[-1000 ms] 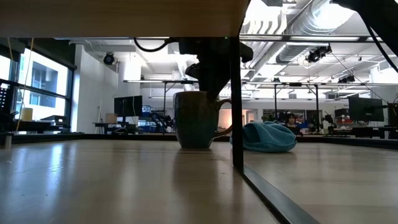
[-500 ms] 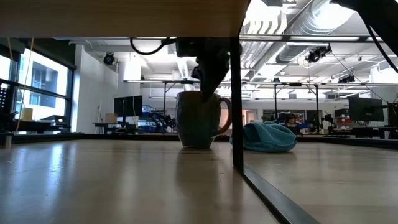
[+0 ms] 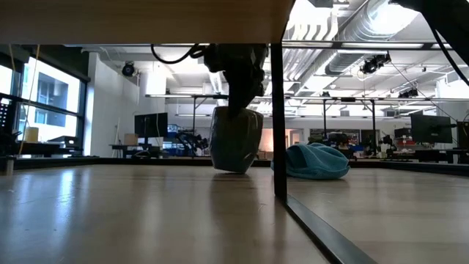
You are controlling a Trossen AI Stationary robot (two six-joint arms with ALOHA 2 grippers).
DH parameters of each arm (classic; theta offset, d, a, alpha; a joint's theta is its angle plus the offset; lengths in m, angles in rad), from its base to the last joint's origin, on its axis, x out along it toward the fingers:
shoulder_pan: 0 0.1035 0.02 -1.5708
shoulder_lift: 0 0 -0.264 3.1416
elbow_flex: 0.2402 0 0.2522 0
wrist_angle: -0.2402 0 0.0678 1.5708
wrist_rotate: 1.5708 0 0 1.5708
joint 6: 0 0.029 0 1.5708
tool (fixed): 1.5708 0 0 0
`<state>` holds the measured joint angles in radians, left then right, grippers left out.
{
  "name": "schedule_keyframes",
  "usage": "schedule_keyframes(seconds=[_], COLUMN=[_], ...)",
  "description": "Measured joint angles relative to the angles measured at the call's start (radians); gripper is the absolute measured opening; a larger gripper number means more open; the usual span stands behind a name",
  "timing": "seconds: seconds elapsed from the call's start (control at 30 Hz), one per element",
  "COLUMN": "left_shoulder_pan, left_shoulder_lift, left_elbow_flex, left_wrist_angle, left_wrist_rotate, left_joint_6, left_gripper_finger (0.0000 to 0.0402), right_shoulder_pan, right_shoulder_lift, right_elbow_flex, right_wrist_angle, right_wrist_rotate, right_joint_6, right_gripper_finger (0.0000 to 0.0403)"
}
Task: Stack small to large cups/mugs on shelf
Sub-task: Put the brown mug on the shelf
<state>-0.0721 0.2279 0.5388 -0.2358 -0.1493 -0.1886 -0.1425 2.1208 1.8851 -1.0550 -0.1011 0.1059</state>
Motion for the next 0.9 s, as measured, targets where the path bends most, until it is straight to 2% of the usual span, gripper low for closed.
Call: schedule_keyframes(seconds=[0.27,0.67,0.9], left_shoulder_pan=[0.000,0.000,0.000], left_shoulder_lift=[0.000,0.000,0.000], left_elbow_flex=[0.000,0.000,0.000], left_wrist_angle=[-0.005,-0.008,-0.008], left_wrist_rotate=[0.000,0.011,0.011], left_joint_6=[0.000,-0.003,-0.004], left_gripper_finger=[0.0262,0.0262,0.0262], right_shoulder_pan=[0.005,0.014,0.006], right_shoulder_lift=[0.000,0.023,0.021], right_elbow_flex=[0.000,0.000,-0.003], right_wrist_angle=[0.005,0.011,0.012], right_wrist_rotate=[0.004,-0.036,-0.054], right_joint_6=[0.069,-0.024,-0.028], right_gripper_finger=[0.0003,0.0005,0.0062])
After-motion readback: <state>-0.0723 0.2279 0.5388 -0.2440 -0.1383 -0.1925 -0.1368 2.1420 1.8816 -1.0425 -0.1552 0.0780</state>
